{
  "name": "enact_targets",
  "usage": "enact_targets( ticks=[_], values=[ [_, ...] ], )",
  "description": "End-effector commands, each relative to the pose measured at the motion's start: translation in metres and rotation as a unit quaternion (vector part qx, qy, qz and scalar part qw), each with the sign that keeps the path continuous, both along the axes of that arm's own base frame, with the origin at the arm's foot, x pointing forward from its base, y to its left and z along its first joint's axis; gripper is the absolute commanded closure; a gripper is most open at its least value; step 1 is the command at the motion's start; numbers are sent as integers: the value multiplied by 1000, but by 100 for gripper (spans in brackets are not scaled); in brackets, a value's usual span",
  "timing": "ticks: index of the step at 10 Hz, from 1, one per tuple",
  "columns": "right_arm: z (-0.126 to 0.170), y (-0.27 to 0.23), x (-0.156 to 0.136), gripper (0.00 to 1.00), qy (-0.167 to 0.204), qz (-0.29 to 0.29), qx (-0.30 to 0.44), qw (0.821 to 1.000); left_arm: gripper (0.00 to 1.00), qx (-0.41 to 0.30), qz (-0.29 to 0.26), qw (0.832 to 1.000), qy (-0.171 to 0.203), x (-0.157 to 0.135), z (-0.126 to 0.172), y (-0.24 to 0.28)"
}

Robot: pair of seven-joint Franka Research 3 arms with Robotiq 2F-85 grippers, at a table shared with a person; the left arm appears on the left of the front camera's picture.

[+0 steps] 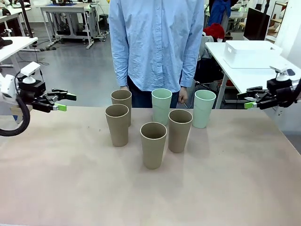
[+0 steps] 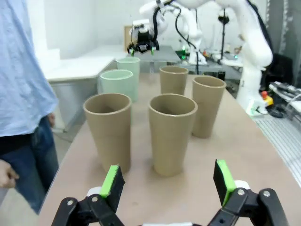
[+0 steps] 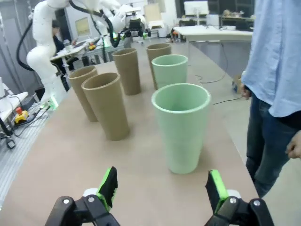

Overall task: Stack the cups and store them in the basket.
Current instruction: Pick up two Reusable plastic cups , one in each hand.

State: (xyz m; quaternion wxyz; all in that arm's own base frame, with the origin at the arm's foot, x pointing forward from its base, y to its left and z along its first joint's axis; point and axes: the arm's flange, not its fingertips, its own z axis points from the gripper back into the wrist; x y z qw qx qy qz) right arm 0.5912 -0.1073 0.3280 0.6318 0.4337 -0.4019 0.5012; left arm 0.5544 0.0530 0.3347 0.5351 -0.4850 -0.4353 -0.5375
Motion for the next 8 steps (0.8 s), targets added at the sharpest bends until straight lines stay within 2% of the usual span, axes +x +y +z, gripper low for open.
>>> enact_targets(
  ticks=[1,2,5,6,7,8],
  values=[
    [18,4,1,0,-10,-14,26,1000,0,-24,7,999,43,10,20,-2],
    [0,0,0,0,0,0,0,1000,0,0,0,1000,0,0,0,0],
    [0,0,0,0,0,0,0,1000,0,-7,3,1000,11,8,2,-2],
    [-2,-1,1,0,-1,-4,5,1000,0,-12,-6,1000,1,-5,-3,-10],
    [-19,4,7,0,-13,-9,34,999,0,-5,-24,1000,-5,-12,-19,-28],
    [-36,10,8,0,-27,-14,60,998,0,-13,-16,1000,-21,-20,-33,-37]
  ],
)
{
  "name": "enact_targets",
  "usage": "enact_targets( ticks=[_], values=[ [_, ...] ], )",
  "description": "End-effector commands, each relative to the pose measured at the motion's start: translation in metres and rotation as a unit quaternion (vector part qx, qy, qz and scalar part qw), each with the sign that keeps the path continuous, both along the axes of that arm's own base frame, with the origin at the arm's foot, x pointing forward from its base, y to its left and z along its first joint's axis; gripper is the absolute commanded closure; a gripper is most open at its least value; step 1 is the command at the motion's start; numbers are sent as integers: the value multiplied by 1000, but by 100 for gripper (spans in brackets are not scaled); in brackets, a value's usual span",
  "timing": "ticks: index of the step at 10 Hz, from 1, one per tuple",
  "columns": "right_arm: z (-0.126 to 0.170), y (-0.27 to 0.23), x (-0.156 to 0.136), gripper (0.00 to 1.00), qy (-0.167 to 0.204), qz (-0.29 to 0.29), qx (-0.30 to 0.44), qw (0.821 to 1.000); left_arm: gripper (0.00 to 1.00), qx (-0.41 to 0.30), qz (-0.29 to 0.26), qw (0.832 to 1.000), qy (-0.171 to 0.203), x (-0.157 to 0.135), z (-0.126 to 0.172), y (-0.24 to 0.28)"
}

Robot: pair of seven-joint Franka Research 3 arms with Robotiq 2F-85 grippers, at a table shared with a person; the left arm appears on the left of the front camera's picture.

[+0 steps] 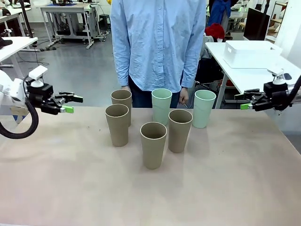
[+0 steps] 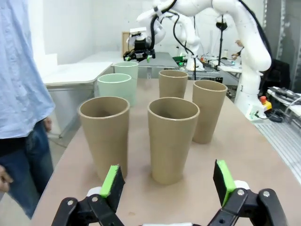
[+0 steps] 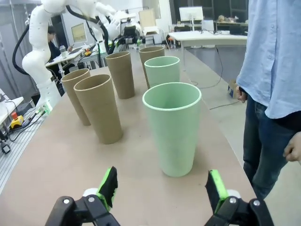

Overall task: Stack the cups and store them in the basket.
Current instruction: Pick up two Reusable plastic cups , one in each hand.

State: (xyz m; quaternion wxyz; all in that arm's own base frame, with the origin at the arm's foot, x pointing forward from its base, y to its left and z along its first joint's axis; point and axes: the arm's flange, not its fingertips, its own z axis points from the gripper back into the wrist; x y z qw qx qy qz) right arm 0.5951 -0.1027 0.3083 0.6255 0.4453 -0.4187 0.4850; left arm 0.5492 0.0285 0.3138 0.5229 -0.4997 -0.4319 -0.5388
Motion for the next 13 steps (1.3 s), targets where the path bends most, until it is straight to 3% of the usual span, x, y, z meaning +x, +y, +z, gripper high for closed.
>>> enact_targets(
  ticks=[1,7,9,11,12,13],
  values=[
    [-30,15,7,0,-34,0,48,998,0,0,-8,999,-31,-23,-26,-23],
    [-76,76,40,0,-34,4,89,995,0,-10,0,1000,-24,-21,-70,-68],
    [-73,77,38,0,-3,17,94,995,0,-15,19,1000,-12,-17,-66,-72],
    [-79,81,33,0,-19,13,88,996,0,-6,-5,1000,-15,-23,-72,-67],
    [-82,82,34,0,-16,16,90,996,0,-10,2,1000,-14,-20,-73,-69],
    [-80,86,29,0,-36,5,92,995,0,-17,22,999,-16,-17,-76,-74]
  ],
)
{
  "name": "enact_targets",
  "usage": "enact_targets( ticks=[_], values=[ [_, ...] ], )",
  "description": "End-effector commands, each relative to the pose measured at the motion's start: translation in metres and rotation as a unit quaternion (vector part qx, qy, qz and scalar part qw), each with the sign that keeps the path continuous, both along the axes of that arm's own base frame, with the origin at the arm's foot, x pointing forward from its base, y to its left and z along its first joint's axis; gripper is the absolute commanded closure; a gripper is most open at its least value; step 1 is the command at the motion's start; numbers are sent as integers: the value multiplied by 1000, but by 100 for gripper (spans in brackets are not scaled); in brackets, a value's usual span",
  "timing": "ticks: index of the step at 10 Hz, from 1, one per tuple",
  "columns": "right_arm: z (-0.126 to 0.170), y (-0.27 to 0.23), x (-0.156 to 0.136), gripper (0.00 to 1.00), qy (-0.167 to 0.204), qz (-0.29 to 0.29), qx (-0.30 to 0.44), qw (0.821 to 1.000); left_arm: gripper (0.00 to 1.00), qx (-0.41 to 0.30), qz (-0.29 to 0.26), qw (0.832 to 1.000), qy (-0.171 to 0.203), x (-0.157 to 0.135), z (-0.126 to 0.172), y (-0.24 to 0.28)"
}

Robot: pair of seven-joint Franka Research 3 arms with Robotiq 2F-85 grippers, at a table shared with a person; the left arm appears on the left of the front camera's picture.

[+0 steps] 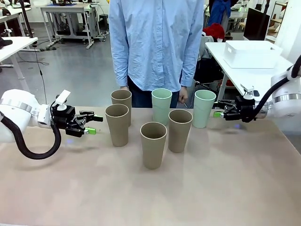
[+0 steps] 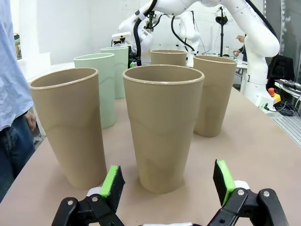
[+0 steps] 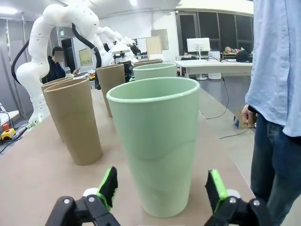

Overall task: Stack the cups and store them in the basket.
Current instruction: Pick up two Reusable plastic cups , one in each hand.

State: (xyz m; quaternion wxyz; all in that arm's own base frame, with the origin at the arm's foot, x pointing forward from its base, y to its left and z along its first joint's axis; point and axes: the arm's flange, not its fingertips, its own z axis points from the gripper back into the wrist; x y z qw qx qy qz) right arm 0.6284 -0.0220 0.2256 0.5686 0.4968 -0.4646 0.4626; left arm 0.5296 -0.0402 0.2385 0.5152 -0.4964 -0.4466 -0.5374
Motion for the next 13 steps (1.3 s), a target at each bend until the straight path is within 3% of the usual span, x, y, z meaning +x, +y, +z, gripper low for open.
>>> enact_targets(
  ticks=[1,13],
  values=[
    [4,6,-4,0,-16,-10,22,1000,0,-23,15,1000,-8,4,-1,-6],
    [-11,24,9,0,2,-23,28,999,0,-53,6,999,7,9,-18,-43]
  ],
)
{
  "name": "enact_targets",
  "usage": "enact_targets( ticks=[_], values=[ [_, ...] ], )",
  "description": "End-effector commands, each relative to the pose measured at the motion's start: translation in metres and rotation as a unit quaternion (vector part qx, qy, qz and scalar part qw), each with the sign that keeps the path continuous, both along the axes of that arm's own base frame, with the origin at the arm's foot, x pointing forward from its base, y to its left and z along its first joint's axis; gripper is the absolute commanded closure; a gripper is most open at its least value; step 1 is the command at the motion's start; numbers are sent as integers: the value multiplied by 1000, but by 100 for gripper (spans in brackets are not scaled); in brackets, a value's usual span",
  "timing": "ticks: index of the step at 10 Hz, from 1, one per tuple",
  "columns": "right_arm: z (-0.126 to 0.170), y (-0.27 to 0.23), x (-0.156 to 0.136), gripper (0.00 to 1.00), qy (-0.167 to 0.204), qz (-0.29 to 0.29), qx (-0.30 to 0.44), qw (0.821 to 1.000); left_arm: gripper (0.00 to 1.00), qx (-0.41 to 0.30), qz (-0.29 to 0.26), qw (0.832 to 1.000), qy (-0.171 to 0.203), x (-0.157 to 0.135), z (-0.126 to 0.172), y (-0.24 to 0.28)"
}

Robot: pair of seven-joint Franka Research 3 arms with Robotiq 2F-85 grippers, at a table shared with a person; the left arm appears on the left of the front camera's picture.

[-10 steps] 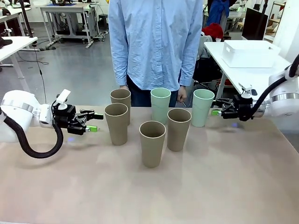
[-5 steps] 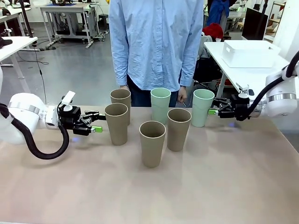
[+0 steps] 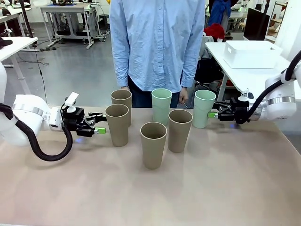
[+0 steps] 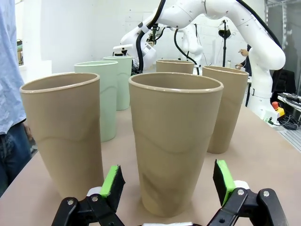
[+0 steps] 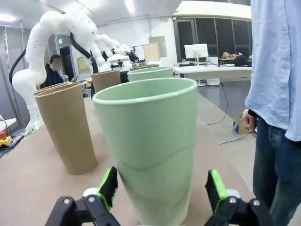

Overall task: Stack the cups and store them in the basket.
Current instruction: Pick up two Reusable plastic cups , one in each hand.

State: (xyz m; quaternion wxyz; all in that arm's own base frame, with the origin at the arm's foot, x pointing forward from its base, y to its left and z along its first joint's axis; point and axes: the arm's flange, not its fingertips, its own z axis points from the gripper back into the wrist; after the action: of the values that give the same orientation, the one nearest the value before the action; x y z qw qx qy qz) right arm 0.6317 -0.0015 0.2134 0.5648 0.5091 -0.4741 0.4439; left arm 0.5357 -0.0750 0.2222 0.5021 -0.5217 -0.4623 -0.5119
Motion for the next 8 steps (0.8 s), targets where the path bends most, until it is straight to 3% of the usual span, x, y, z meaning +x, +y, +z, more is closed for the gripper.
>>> enact_targets(
  ticks=[1,8],
  values=[
    [0,4,5,0,-5,-18,7,1000,0,-15,4,1000,2,4,-3,-11],
    [-6,17,12,0,9,-21,13,1000,0,-19,-1,1000,2,-3,1,-33]
  ],
)
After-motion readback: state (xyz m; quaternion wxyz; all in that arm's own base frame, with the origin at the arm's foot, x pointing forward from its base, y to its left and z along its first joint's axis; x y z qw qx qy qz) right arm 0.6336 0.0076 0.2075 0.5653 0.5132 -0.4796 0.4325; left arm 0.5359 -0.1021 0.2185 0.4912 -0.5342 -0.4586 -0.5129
